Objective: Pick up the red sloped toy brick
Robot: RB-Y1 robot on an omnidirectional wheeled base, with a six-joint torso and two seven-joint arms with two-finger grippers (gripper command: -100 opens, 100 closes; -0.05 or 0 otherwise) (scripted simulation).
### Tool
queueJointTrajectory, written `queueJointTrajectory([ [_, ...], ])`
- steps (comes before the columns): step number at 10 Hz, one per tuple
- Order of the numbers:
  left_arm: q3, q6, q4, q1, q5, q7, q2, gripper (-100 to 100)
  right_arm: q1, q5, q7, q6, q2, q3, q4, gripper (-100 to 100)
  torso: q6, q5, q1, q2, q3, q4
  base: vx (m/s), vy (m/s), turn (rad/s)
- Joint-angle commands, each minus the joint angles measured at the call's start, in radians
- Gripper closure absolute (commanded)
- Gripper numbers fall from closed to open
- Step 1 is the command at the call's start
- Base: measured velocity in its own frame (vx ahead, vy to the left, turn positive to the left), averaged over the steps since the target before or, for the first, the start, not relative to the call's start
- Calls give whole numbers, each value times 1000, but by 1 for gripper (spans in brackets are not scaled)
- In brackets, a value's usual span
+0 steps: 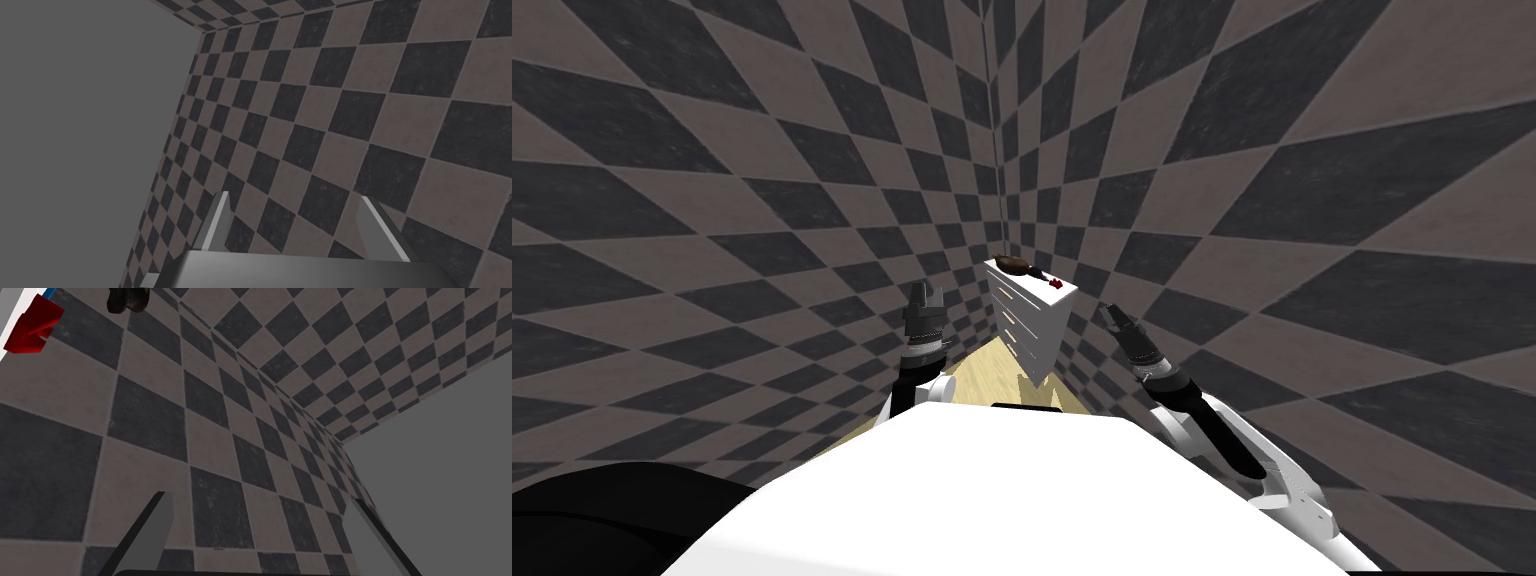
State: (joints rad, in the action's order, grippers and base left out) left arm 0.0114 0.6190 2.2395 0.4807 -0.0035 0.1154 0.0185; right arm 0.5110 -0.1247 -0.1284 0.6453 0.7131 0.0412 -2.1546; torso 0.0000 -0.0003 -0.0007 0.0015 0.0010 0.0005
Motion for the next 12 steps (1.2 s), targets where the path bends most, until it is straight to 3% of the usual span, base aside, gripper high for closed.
queueJointTrajectory([
  [1,0,0,0,0,0,0,0,0,0,-18,-9,13,50,12,31,-100,0,0,0,0,0,0,-37,-1,7],
  [12,0,0,0,0,0,0,0,0,7,-74,-34,49,370,46,119,-100,0,0,1,-1,0,0,-25,-4,7],
])
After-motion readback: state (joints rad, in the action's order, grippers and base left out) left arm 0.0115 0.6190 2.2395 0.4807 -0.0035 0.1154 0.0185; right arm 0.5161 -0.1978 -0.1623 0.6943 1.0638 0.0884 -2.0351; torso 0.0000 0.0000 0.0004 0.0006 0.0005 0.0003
